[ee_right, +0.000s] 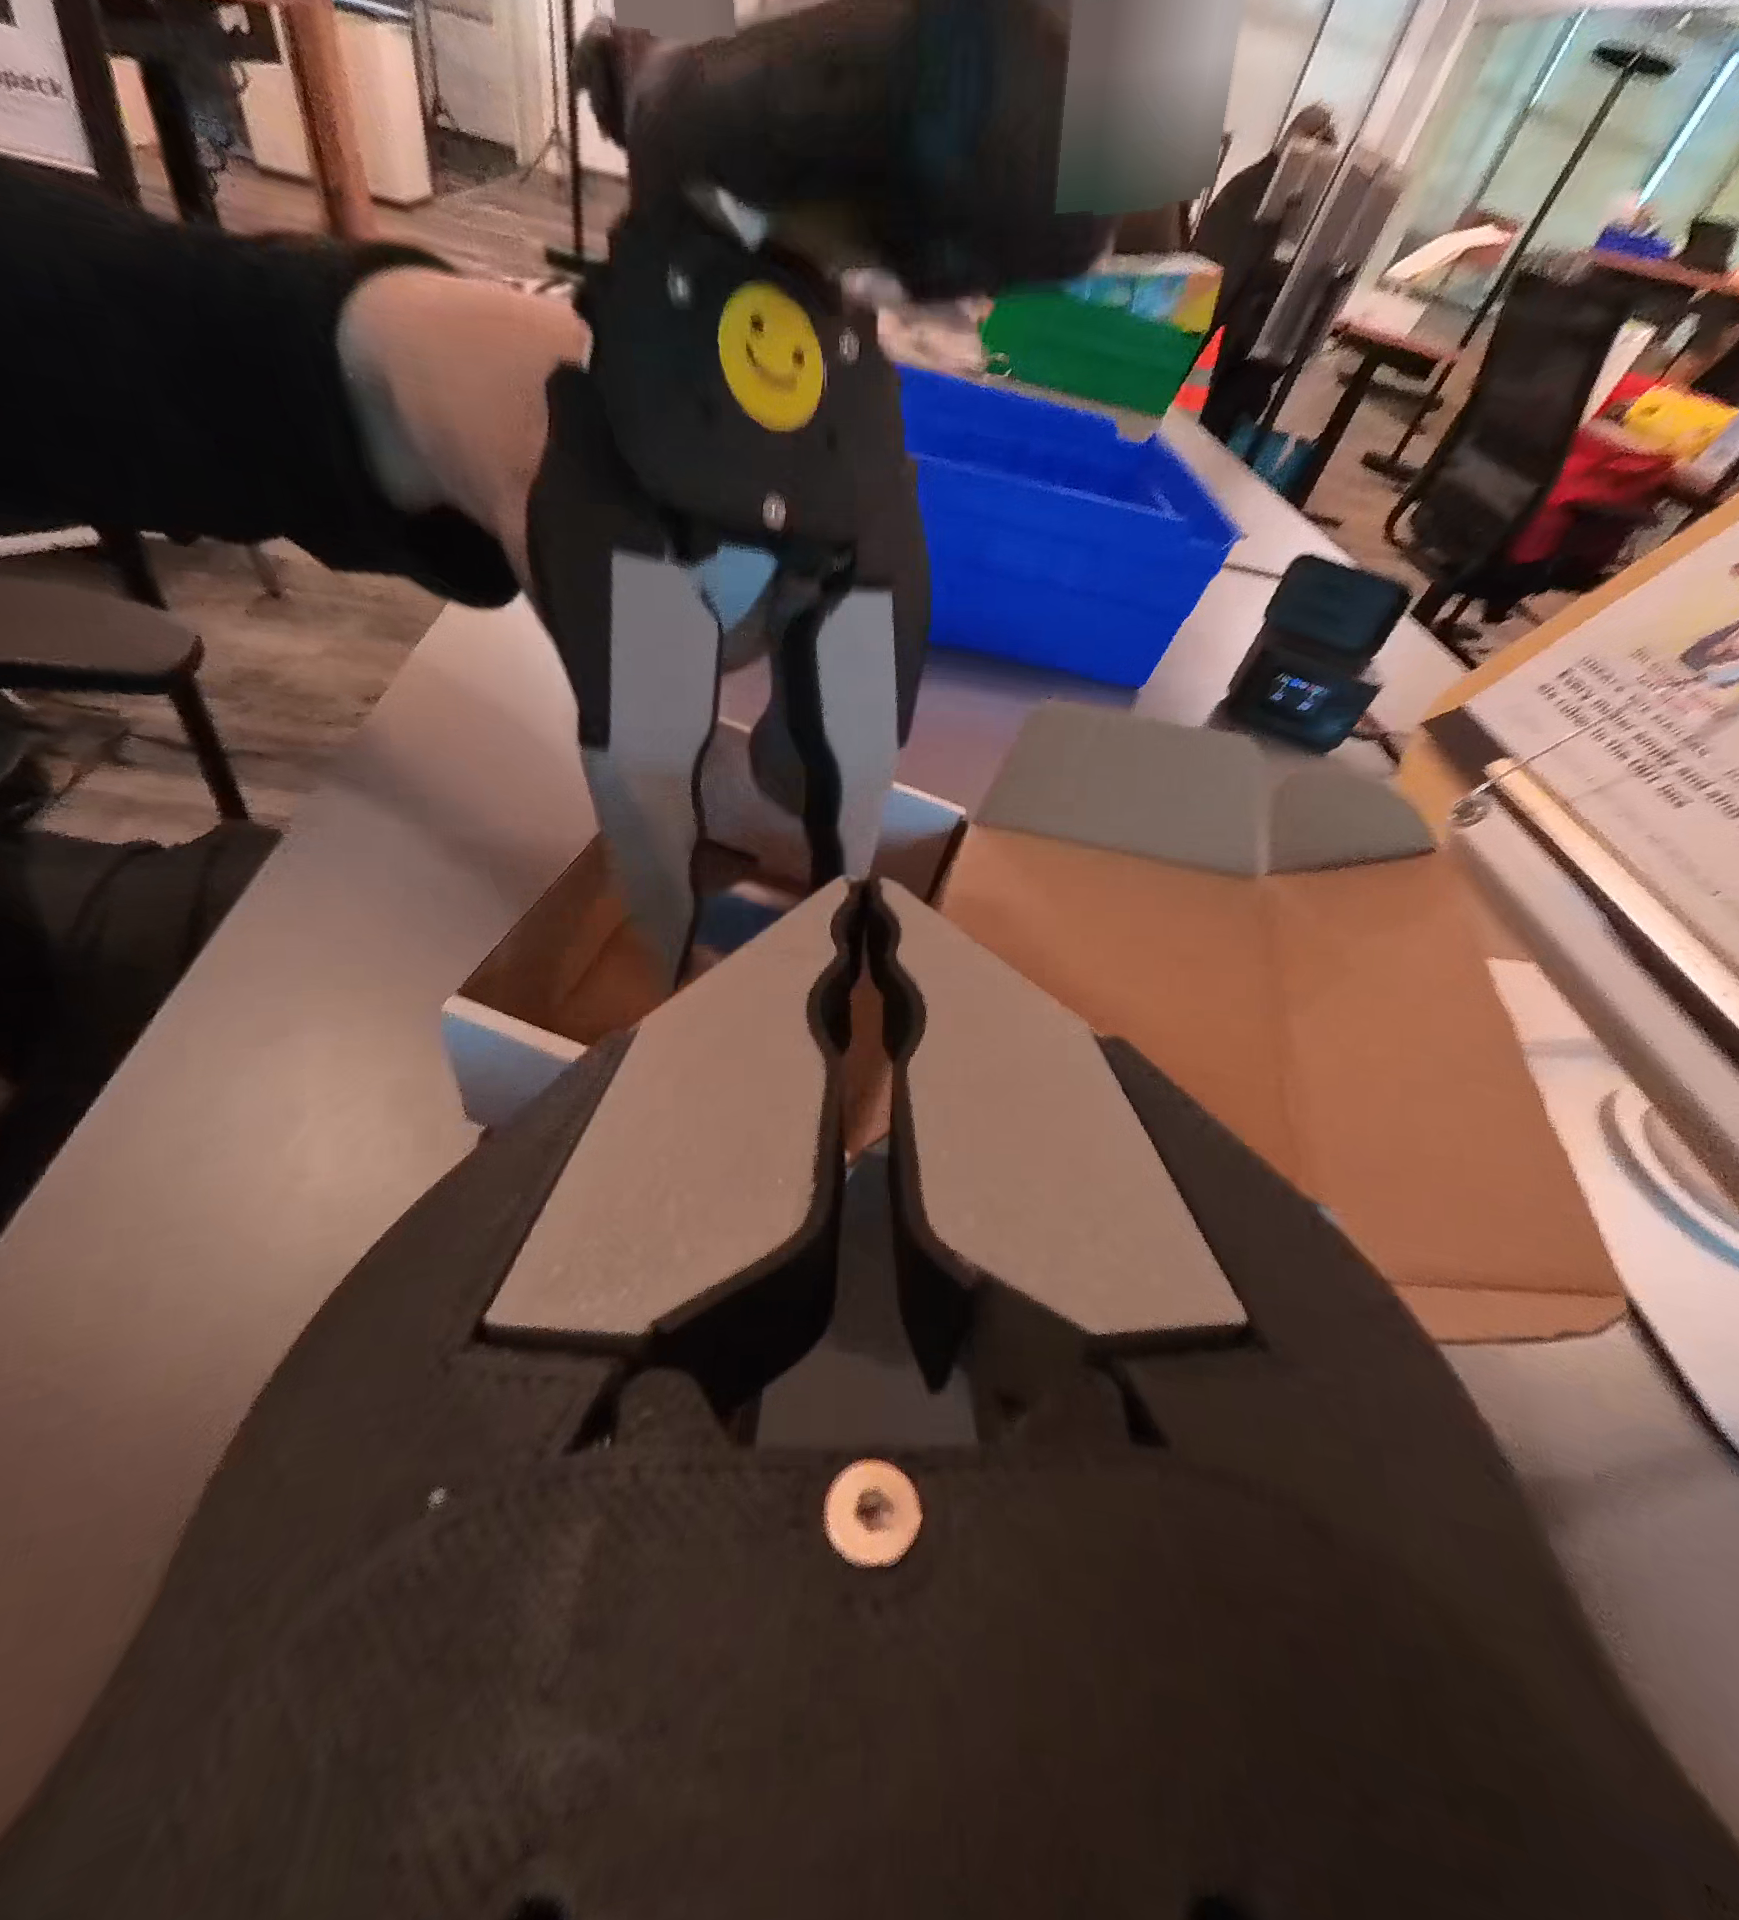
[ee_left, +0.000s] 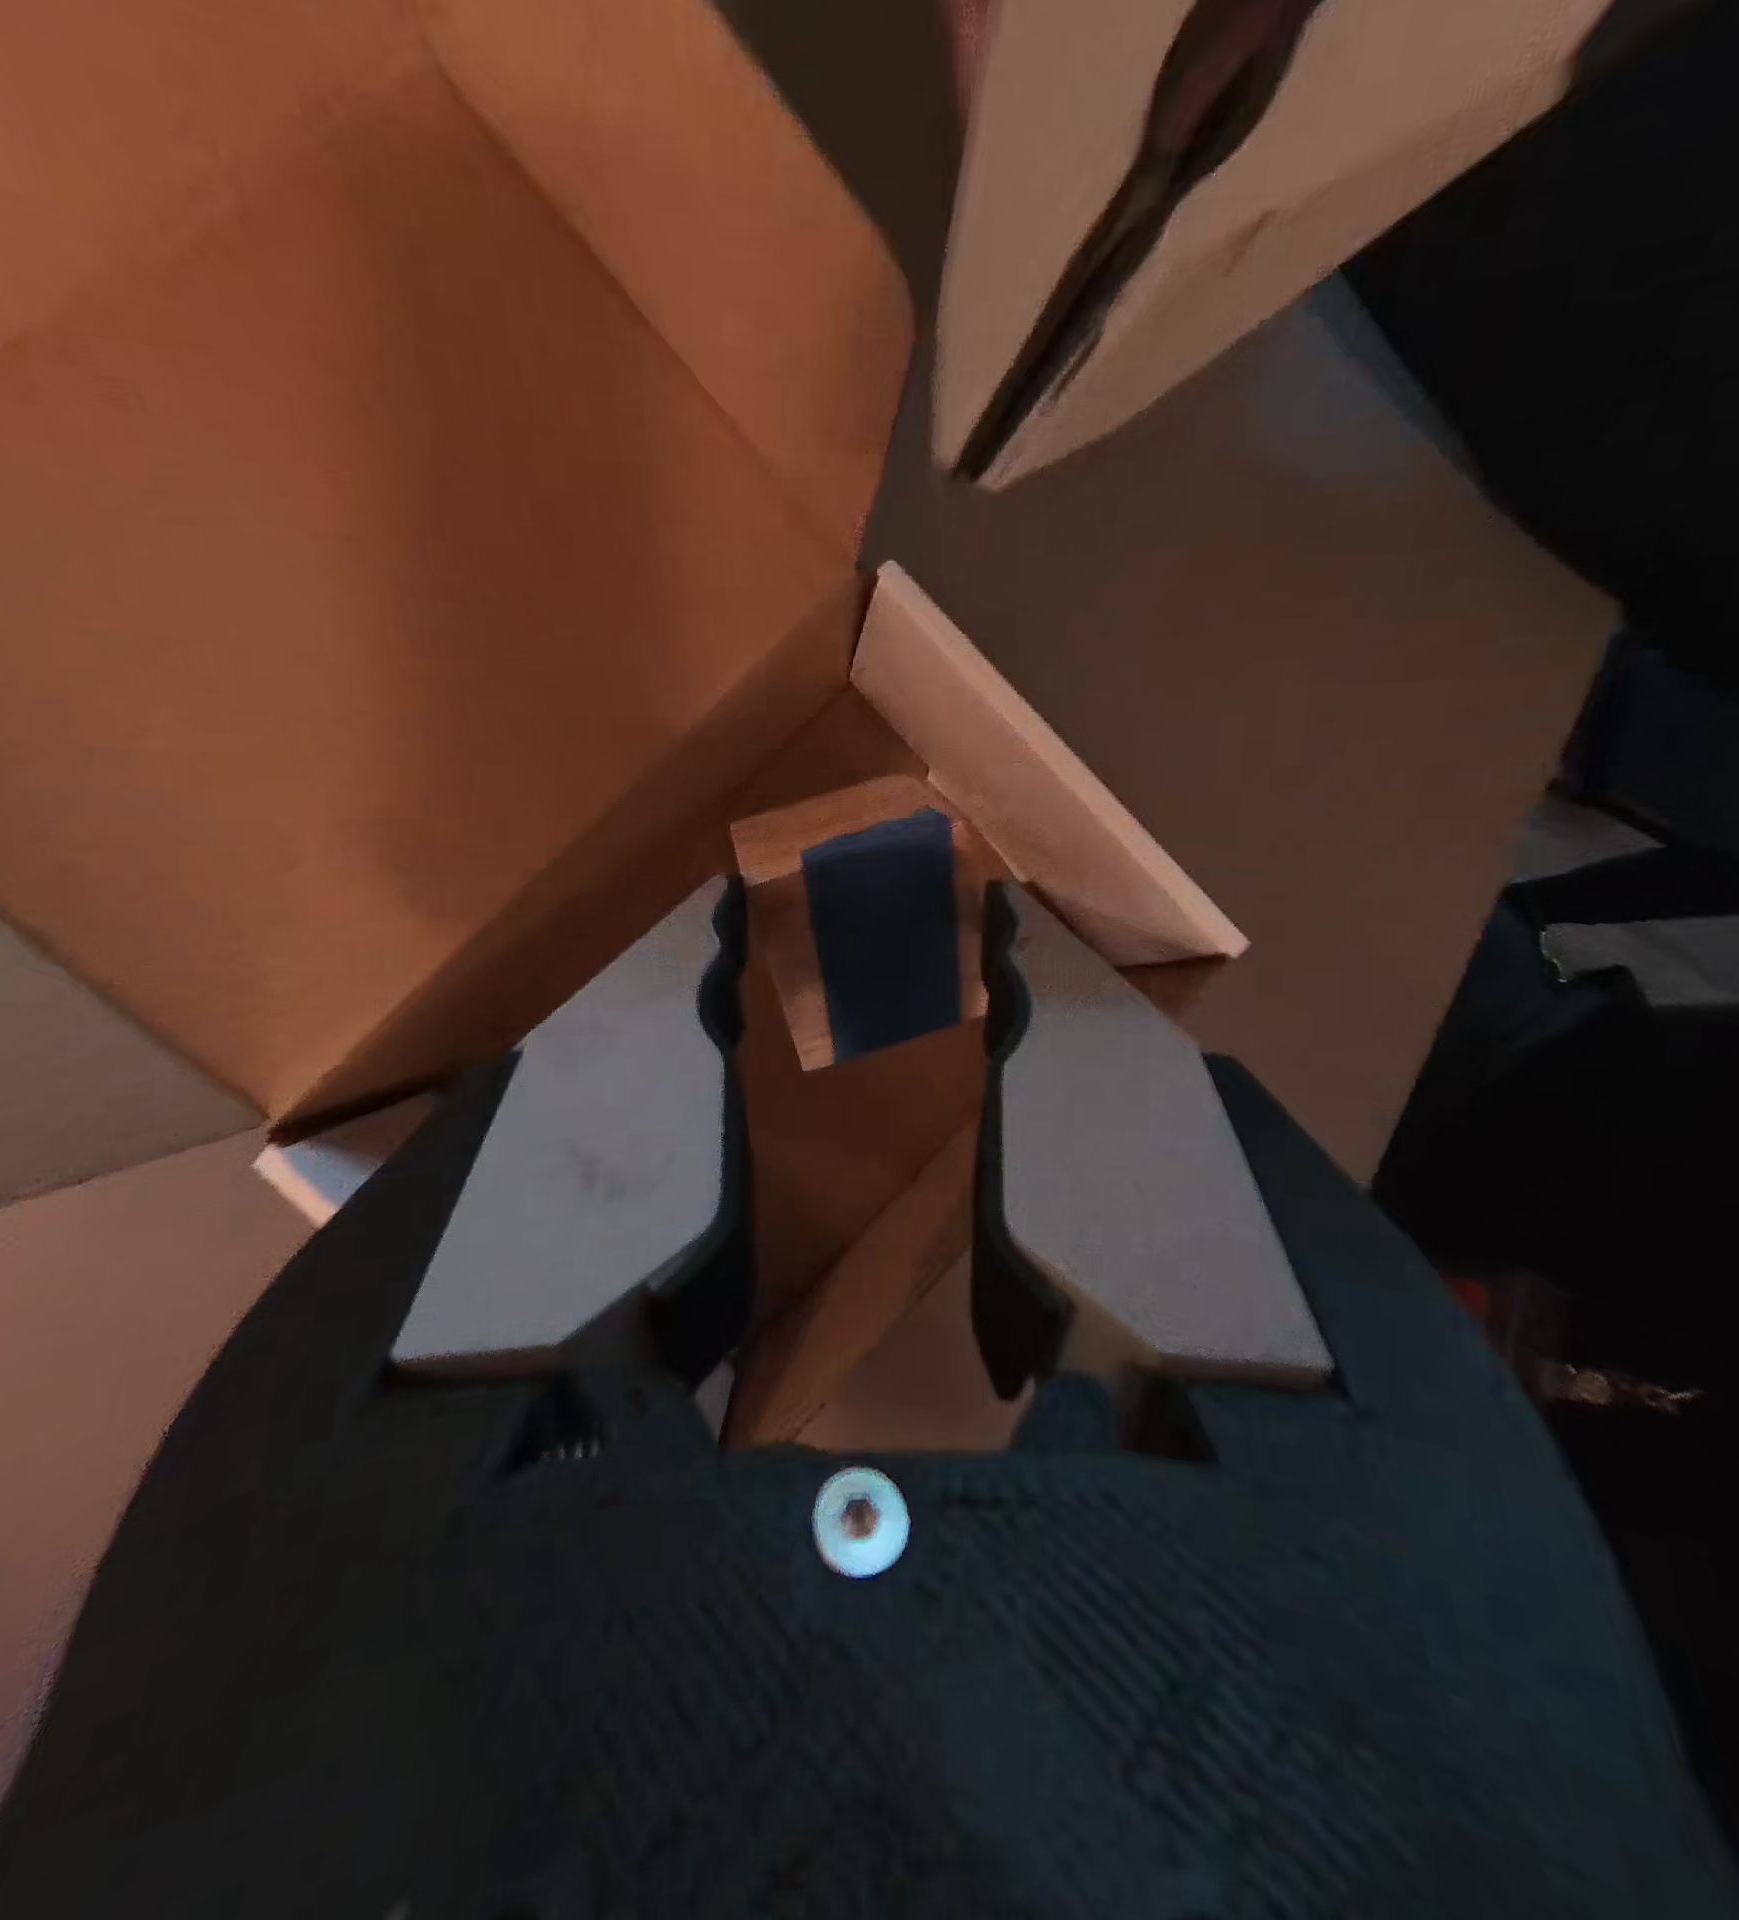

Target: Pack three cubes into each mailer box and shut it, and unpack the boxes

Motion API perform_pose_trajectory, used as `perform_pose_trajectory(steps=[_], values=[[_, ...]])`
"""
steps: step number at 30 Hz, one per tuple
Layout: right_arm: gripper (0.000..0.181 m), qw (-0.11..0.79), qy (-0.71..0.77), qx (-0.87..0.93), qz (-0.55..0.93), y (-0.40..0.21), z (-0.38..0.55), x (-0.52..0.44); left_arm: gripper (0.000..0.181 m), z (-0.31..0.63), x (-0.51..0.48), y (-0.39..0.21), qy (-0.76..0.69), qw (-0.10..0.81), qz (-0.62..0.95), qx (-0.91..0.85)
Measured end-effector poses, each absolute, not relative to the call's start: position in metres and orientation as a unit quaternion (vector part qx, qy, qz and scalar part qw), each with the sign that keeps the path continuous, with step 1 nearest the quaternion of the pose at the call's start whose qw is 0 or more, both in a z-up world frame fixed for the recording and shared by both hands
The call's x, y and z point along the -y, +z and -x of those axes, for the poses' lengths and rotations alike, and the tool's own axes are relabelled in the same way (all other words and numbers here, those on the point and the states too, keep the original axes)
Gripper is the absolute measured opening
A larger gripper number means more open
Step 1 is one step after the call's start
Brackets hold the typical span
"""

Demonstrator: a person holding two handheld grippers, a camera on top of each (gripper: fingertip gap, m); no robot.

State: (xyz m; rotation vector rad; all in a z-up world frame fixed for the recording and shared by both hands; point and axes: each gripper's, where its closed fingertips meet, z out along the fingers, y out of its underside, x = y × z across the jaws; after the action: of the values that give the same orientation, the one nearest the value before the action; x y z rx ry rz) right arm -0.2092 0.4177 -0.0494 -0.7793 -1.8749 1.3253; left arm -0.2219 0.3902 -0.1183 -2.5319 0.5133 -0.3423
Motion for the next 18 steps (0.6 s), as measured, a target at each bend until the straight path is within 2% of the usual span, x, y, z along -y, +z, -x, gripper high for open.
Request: perform_pose_trajectory(steps=[5, 9, 15, 18], values=[[0.000, 0.376, 0.504, 0.720, 0.292, -0.046, 0.212, -0.418, 0.044, 0.200, -0.396, -0.132, -0.160, 0.251, 0.936, -0.189], [0.000, 0.376, 0.509, 0.717, 0.292, -0.046, 0.213, -0.418, 0.049, 0.204, -0.393, -0.139, -0.123, 0.238, 0.941, -0.207], [0.000, 0.377, 0.510, 0.716, 0.291, -0.045, 0.213, -0.418, 0.054, 0.220, -0.379, -0.116, -0.121, 0.253, 0.938, -0.202], [0.000, 0.375, 0.513, 0.716, 0.289, -0.044, 0.212, -0.416, 0.052, 0.235, -0.357, -0.120, -0.116, 0.213, 0.948, -0.208]])
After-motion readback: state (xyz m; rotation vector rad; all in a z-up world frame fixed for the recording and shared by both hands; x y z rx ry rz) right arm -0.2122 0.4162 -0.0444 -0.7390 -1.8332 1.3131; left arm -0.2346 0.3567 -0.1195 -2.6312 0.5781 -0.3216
